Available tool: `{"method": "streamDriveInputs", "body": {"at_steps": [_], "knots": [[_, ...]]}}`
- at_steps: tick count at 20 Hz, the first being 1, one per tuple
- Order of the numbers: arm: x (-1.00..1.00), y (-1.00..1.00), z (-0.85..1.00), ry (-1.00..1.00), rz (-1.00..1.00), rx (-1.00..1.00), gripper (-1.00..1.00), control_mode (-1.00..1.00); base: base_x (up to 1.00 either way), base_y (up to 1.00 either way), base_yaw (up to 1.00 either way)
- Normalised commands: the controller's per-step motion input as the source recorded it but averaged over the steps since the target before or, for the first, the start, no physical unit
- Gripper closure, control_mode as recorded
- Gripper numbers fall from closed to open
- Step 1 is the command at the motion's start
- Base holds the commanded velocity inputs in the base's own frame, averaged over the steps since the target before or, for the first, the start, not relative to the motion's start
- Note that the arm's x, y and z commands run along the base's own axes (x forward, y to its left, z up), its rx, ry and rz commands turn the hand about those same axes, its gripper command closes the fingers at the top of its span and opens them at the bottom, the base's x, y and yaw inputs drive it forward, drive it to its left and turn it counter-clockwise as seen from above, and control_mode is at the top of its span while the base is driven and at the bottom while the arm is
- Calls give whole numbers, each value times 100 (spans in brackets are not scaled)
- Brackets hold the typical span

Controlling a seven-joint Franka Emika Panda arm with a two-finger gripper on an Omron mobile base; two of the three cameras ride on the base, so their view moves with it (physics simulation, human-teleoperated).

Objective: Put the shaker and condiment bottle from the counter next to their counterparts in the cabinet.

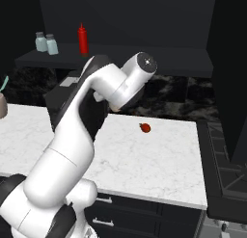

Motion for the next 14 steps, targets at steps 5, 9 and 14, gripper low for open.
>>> {"method": "streamDriveInputs", "body": {"at_steps": [5, 9, 14], "knots": [[0, 10, 34, 10, 0, 0, 100, -100, 0, 0, 0], [0, 11, 30, 9, 0, 0, 100, -100, 0, 0, 0], [0, 13, 25, 7, 0, 0, 100, -100, 0, 0, 0]]}}
